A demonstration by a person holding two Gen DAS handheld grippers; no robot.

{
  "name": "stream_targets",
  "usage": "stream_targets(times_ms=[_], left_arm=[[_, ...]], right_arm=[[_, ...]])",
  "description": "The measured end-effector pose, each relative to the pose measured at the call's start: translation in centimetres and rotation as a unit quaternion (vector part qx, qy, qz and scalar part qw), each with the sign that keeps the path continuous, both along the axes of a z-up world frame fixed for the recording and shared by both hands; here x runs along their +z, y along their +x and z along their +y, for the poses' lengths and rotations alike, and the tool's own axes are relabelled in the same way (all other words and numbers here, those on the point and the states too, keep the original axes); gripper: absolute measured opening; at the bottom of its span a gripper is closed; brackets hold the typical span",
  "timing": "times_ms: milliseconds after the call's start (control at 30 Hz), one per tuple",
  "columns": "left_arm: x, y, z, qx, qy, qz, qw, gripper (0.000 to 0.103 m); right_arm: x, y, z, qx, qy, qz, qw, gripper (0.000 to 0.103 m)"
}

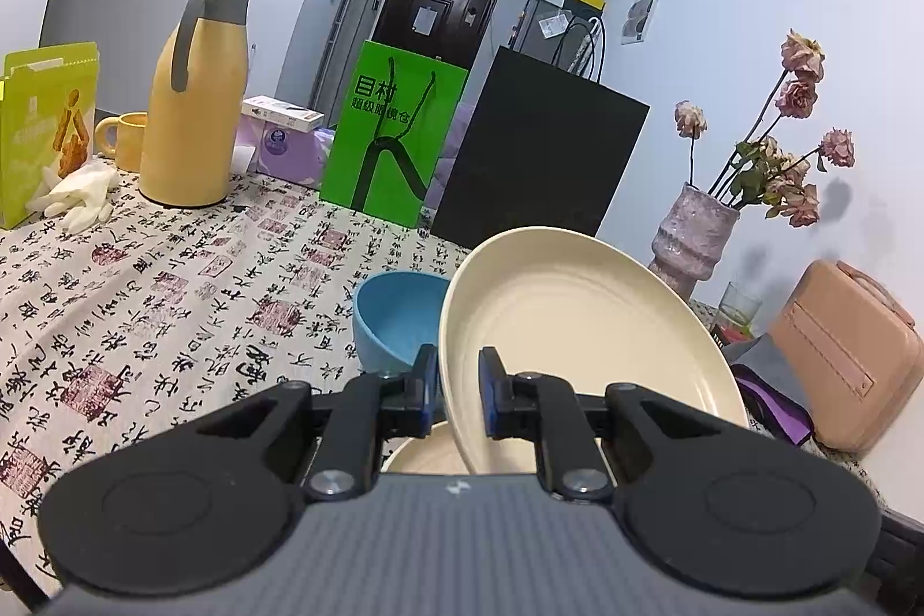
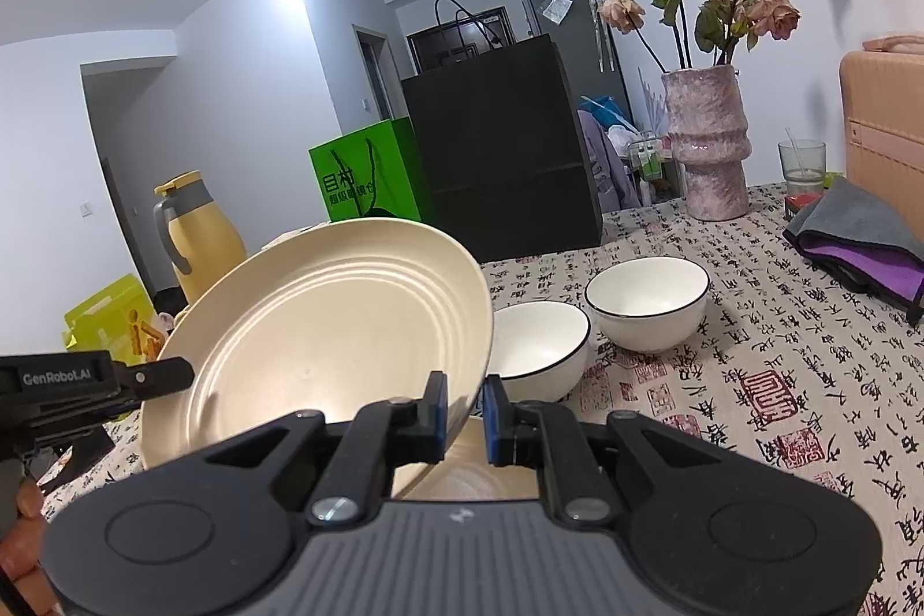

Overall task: Organize plates and bowls
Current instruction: 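Carry the held cream plate over the cream plates beside the blue bowl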

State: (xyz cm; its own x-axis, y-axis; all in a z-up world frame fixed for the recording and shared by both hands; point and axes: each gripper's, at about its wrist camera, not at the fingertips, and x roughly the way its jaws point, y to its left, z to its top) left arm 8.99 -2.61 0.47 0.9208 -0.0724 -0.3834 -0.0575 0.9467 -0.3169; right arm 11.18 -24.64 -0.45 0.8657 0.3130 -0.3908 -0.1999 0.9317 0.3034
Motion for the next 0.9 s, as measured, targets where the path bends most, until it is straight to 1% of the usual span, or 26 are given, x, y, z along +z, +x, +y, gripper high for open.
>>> stream_targets(times_ms=[267, 900], left_arm=[[-0.6, -0.2, -0.1, -0.002, -0.001, 0.008, 1.0, 0.015], [-2.1, -0.1, 0.1, -0.009, -0.002, 0.027, 0.9996, 0.015]], right_arm=[[-0.2, -0.1, -0.1, 0.0, -0.001, 0.002, 1.0, 0.012], [-1.6, -0.2, -0.1, 0.002, -0.01, 0.025, 1.0, 0.012]])
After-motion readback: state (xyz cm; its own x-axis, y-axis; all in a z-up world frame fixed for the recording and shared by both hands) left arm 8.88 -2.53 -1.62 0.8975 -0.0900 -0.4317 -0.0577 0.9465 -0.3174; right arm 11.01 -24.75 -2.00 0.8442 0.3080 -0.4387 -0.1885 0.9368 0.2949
